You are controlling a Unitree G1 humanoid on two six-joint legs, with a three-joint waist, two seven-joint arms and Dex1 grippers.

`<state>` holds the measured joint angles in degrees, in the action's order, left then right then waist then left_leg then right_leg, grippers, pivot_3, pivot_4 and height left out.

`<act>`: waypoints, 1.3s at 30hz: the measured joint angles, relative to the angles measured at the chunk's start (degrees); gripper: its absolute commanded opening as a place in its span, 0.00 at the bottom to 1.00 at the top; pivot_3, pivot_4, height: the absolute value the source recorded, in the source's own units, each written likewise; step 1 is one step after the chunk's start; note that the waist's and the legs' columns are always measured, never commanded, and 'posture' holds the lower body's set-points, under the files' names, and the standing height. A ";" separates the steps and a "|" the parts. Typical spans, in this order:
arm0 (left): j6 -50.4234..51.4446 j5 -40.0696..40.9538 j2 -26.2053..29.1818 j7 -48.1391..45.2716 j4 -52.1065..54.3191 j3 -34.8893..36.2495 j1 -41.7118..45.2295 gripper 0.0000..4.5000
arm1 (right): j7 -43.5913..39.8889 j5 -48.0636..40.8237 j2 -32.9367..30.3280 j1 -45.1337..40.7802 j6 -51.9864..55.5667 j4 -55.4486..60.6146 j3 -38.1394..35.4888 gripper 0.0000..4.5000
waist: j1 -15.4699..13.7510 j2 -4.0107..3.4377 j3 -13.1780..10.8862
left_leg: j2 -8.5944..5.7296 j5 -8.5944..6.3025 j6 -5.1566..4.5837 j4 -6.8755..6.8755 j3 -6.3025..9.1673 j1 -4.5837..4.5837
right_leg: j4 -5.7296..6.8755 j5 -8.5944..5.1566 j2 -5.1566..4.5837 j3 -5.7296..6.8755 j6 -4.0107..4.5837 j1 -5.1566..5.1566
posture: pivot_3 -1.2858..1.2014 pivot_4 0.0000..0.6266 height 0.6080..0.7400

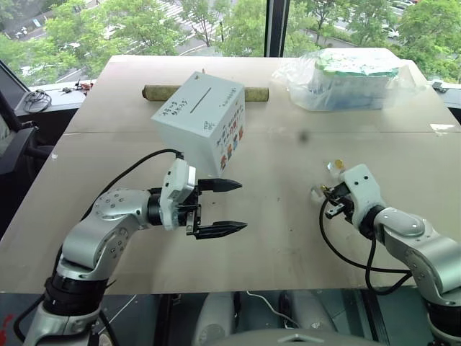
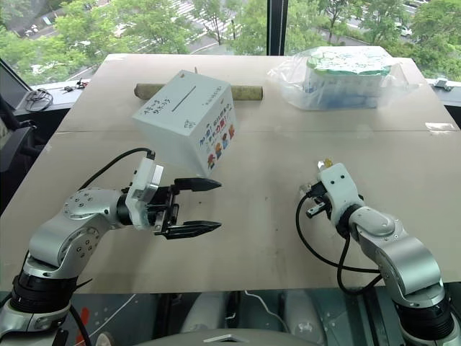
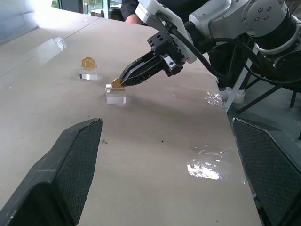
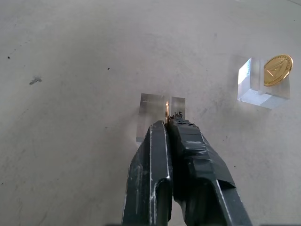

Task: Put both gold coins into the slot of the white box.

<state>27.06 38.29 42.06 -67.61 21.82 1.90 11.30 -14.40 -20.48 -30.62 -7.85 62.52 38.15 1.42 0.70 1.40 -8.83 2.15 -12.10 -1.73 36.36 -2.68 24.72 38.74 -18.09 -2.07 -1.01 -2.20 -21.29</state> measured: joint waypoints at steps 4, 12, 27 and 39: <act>0.50 0.41 -0.37 1.52 0.00 0.00 0.37 1.00 | -0.48 0.23 -0.01 0.00 -0.30 -0.13 0.06 0.01 | 0.00 0.00 0.00 | 0.00 0.00 0.00 0.03 0.01 -0.01 | 0.05 0.00 0.00 0.00 0.00 0.00 | 0.52 0.24 1.00; 13.30 11.45 -2.61 8.60 -0.36 0.95 7.73 1.00 | -7.77 -12.16 3.38 -0.70 -1.57 6.06 -11.37 0.01 | -0.14 0.01 0.00 | 0.01 0.00 -0.01 0.11 0.10 0.03 | 0.10 0.01 0.03 0.06 -0.01 0.02 | 0.52 0.24 1.00; 27.66 25.02 -10.05 17.63 -5.53 1.94 22.15 0.54 | -7.28 -40.58 1.96 -14.17 0.99 8.60 -12.99 0.00 | 0.11 0.02 0.00 | 0.01 0.14 0.21 0.16 0.07 0.01 | 0.13 0.02 0.04 0.00 -0.02 0.01 | 0.52 0.24 1.00; 27.49 24.47 -10.17 14.85 -5.37 0.34 22.15 0.01 | -2.36 -49.68 -1.86 -14.52 -2.36 8.17 -10.79 0.00 | 0.09 0.02 0.00 | 0.01 0.13 0.19 0.16 0.04 0.02 | 0.13 0.01 0.04 -0.02 -0.02 0.01 | 0.52 0.24 1.00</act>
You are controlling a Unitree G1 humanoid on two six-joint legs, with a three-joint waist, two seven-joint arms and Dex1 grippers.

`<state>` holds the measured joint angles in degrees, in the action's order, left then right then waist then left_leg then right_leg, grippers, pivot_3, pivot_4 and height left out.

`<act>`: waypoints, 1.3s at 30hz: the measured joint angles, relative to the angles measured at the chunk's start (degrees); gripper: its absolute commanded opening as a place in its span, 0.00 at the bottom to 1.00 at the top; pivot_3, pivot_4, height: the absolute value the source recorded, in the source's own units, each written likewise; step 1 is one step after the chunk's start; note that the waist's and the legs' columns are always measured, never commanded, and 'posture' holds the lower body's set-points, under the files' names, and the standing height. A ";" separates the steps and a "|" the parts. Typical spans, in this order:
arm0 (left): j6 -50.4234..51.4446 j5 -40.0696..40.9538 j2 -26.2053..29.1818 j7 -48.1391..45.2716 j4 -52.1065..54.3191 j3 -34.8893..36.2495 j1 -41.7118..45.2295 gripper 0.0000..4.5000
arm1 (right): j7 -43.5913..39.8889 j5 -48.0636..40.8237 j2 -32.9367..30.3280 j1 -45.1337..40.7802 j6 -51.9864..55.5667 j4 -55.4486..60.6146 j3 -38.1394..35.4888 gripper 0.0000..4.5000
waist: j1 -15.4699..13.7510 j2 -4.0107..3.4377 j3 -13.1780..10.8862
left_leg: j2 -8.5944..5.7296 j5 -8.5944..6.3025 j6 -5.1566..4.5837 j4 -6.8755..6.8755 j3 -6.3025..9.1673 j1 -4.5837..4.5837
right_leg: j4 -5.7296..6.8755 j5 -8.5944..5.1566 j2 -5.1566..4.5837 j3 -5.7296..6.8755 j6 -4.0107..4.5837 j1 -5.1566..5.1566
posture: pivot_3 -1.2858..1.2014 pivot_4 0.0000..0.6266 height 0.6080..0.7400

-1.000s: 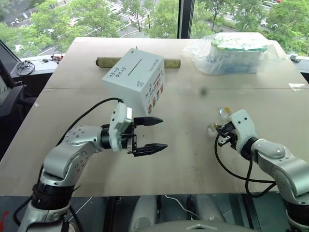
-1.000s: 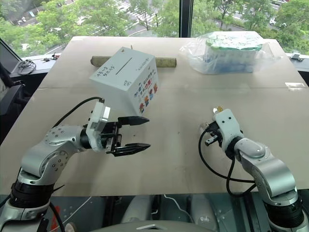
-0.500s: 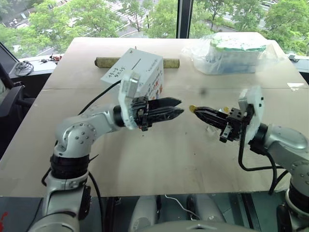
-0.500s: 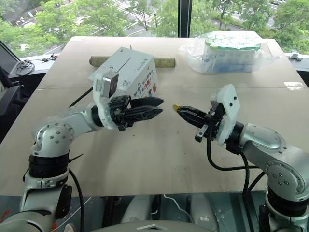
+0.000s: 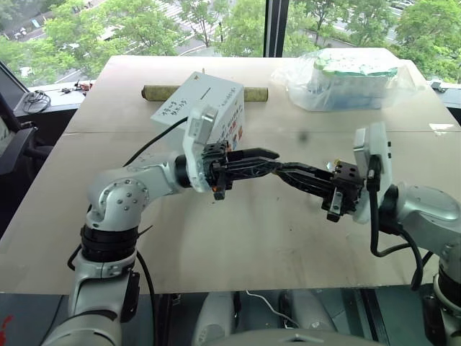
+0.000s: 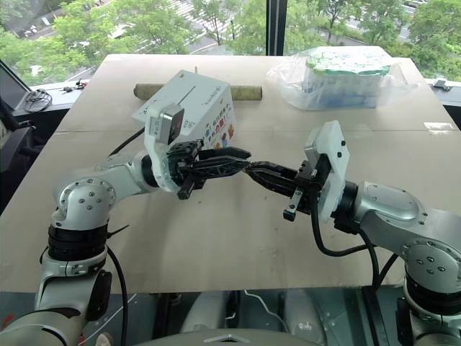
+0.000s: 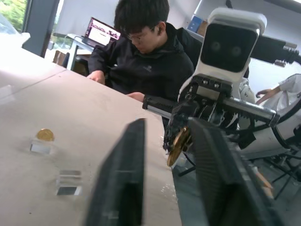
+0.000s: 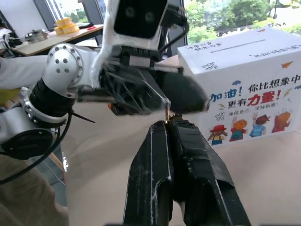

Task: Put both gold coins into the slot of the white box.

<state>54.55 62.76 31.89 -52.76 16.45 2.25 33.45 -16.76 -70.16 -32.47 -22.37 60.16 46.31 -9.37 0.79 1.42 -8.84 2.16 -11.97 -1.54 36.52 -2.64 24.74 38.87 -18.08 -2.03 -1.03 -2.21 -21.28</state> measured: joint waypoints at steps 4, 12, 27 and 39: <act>-0.15 0.04 0.41 -1.33 0.09 0.07 -0.04 0.01 | 0.86 -1.91 -1.04 0.01 -0.83 -0.16 0.42 0.00 | -0.01 0.00 0.00 | 0.00 0.00 -0.01 0.00 0.01 0.00 | 0.00 0.00 0.00 0.00 0.00 0.00 | 0.52 0.24 1.00; 0.32 0.69 -0.02 -0.31 0.09 1.16 -0.07 0.00 | 2.97 -5.18 -1.61 0.01 -3.23 -1.88 1.65 0.07 | -0.03 0.00 0.00 | 0.00 -0.01 -0.01 0.00 0.01 0.00 | 0.00 0.00 -0.01 0.00 0.00 0.00 | 0.52 0.24 1.00; -2.40 -2.50 -0.46 16.70 0.96 8.94 -1.04 0.00 | 0.45 -4.39 -13.73 0.83 -7.38 -2.51 0.28 0.75 | -0.29 0.04 -0.02 | -0.01 -0.03 -0.05 0.01 0.02 0.03 | -0.04 0.00 -0.03 0.03 0.00 0.01 | 0.52 0.24 1.00; -8.40 -43.76 2.47 47.96 6.46 -3.92 10.49 0.00 | -14.05 12.35 -26.30 0.74 -15.28 -2.72 -4.33 0.75 | -0.84 0.14 -0.06 | -0.03 0.00 0.00 0.01 0.00 0.04 | -0.06 0.01 0.01 -0.01 -0.01 0.00 | 0.52 0.24 1.00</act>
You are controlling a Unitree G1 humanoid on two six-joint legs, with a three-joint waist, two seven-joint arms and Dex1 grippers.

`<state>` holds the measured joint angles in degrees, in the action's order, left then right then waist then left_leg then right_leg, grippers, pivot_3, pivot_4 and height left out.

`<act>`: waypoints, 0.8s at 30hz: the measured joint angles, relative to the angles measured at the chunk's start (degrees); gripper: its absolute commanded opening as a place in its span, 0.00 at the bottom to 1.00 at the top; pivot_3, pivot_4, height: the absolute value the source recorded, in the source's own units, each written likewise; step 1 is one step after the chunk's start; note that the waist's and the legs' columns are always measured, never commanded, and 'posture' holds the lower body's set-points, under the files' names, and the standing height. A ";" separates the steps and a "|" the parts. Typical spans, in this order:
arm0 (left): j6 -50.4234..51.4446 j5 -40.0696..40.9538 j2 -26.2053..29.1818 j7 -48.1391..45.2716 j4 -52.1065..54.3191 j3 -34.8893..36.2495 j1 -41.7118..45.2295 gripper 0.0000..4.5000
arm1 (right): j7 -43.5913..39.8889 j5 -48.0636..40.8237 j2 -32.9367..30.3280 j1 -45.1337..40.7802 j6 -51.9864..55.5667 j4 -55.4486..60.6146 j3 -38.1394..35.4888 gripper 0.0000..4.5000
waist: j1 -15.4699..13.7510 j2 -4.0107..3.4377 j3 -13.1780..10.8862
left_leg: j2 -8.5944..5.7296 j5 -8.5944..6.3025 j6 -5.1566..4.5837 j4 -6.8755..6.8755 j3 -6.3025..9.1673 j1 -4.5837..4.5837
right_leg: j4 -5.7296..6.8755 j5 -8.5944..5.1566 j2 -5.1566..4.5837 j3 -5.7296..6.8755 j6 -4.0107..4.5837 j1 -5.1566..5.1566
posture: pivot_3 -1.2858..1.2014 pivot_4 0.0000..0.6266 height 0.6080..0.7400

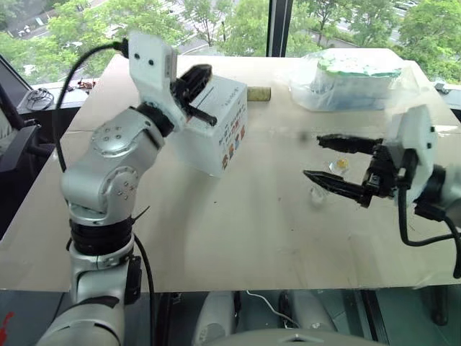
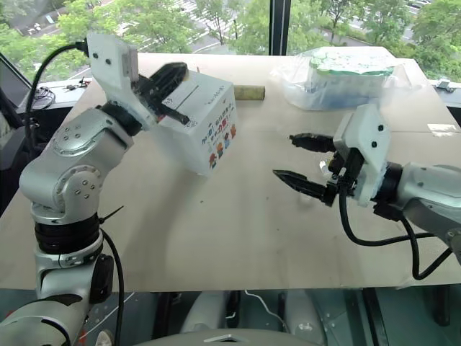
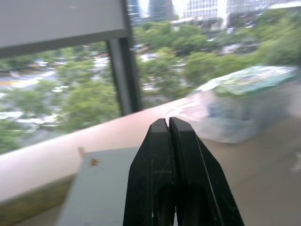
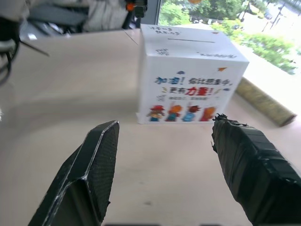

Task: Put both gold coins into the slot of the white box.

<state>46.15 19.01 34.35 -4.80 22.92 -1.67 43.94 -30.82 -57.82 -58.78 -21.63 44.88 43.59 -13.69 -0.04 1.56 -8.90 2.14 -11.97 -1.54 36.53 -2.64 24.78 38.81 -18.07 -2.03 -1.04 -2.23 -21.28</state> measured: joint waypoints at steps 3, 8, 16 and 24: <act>2.11 -6.72 1.16 1.43 -0.16 -4.83 0.62 0.00 | -1.98 1.71 -0.92 -0.24 -1.19 -1.26 -1.29 0.75 | 0.05 0.00 0.00 | 0.02 0.03 0.05 -0.02 -0.05 -0.02 | 0.00 0.00 -0.01 -0.05 0.00 -0.01 | 0.52 0.24 1.00; 7.24 -10.13 -0.43 1.09 -1.46 -6.90 0.89 0.00 | -3.72 3.22 -0.92 -0.23 -1.51 -1.96 -1.32 0.75 | 0.04 0.01 -0.01 | 0.03 0.04 0.06 -0.02 -0.03 0.00 | 0.01 0.00 -0.02 -0.03 0.00 -0.02 | 0.52 0.24 1.00; 10.59 -12.21 -1.67 -1.88 -4.06 -7.36 1.72 0.00 | -4.12 3.55 -0.89 0.59 -1.36 -1.88 -1.66 0.75 | -0.31 0.01 -0.01 | 0.02 0.04 0.06 0.00 -0.03 -0.02 | 0.02 0.00 -0.05 -0.02 0.00 -0.01 | 0.52 0.24 1.00; 13.20 -12.21 -3.62 -3.87 -4.48 -5.14 1.98 0.00 | -3.90 3.19 -0.90 1.71 -0.74 -1.57 -2.88 0.75 | -0.40 0.01 -0.01 | 0.03 0.04 0.07 0.00 -0.03 -0.03 | 0.04 0.00 -0.05 -0.03 0.00 -0.01 | 0.52 0.24 1.00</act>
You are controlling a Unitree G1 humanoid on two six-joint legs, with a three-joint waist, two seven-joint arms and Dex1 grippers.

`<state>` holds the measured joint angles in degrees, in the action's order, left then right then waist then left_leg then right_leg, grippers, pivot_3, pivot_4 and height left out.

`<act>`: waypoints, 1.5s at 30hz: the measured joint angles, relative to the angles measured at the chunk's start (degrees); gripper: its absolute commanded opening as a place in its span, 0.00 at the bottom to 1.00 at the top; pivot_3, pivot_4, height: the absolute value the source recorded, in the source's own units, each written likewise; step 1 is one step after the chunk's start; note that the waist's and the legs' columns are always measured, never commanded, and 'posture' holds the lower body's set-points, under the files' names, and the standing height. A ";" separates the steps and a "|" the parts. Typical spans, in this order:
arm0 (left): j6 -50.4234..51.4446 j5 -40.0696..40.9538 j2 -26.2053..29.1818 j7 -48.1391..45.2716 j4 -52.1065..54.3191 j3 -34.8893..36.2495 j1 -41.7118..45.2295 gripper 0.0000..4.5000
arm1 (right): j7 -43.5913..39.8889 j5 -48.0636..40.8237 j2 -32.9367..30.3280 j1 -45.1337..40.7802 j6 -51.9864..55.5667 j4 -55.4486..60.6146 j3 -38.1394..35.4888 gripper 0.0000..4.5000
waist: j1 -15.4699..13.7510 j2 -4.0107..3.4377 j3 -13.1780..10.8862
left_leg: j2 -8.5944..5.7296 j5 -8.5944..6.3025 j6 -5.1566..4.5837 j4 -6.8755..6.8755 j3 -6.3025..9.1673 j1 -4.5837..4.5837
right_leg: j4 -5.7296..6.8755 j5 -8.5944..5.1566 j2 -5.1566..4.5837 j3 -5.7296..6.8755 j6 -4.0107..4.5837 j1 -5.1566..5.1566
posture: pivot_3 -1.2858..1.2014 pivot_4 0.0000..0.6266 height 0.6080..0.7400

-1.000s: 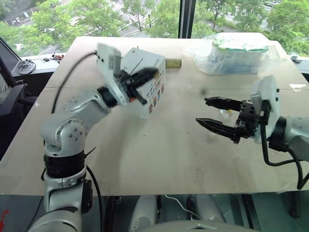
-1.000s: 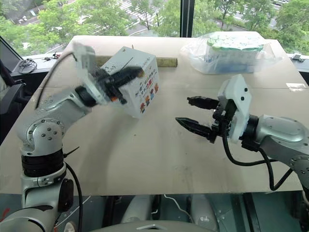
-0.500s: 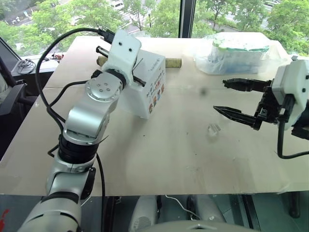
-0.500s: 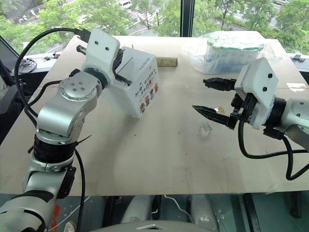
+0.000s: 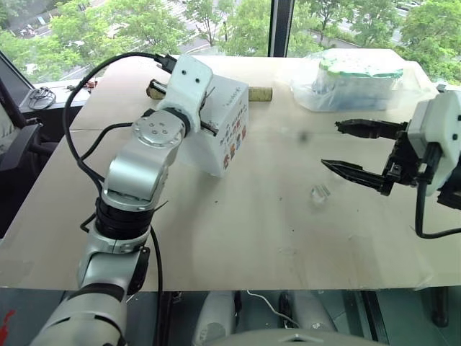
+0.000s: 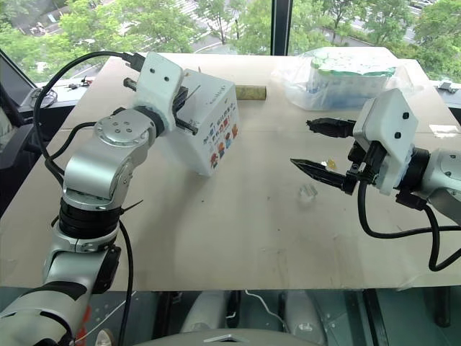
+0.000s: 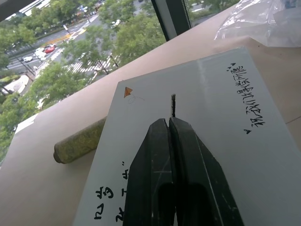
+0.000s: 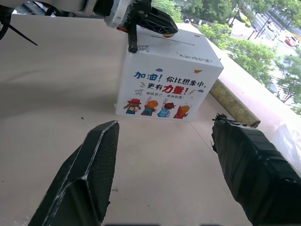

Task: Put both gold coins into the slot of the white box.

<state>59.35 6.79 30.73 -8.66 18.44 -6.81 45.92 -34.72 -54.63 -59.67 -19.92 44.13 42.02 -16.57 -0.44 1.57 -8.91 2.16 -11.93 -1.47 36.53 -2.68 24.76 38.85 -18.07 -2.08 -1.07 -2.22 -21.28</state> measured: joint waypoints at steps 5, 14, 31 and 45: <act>1.20 -0.06 -1.37 -0.04 0.01 1.85 0.04 0.00 | 0.09 -0.13 0.00 0.25 0.51 0.23 -0.10 0.75 | -0.01 0.00 0.00 | 0.00 0.00 0.00 0.01 -0.01 0.00 | 0.00 0.00 0.00 0.00 0.00 0.00 | 0.52 0.24 1.00; 4.05 0.21 -3.55 -0.92 0.91 4.46 0.29 0.00 | 0.17 -0.10 0.00 0.45 0.61 0.52 -0.11 0.75 | -0.18 0.00 0.01 | 0.00 0.00 0.00 0.03 0.00 0.00 | 0.01 0.00 0.00 0.00 0.00 0.01 | 0.52 0.24 1.00; 7.35 1.41 -4.50 -4.34 -0.16 6.87 1.25 0.00 | -0.95 -0.66 -0.62 1.60 0.78 0.37 -2.66 0.75 | -0.34 0.00 0.00 | -0.02 0.00 0.00 0.08 0.02 0.02 | 0.02 0.00 -0.01 0.03 0.00 0.02 | 0.52 0.24 1.00; 7.38 2.24 -5.25 -5.24 -1.43 8.18 1.48 0.00 | 0.05 -3.69 0.22 1.02 0.64 -1.26 -6.41 0.75 | -0.36 0.00 0.00 | -0.01 0.00 0.00 0.12 0.03 0.04 | 0.03 0.00 -0.02 0.05 0.00 0.03 | 0.52 0.24 1.00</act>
<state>66.73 9.04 25.48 -13.91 17.01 1.37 47.40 -34.67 -58.32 -59.45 -18.90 44.77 40.76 -22.99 -0.80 1.57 -8.91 2.15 -11.93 -1.47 36.65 -2.64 24.80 38.88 -18.07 -2.10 -1.02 -2.23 -21.25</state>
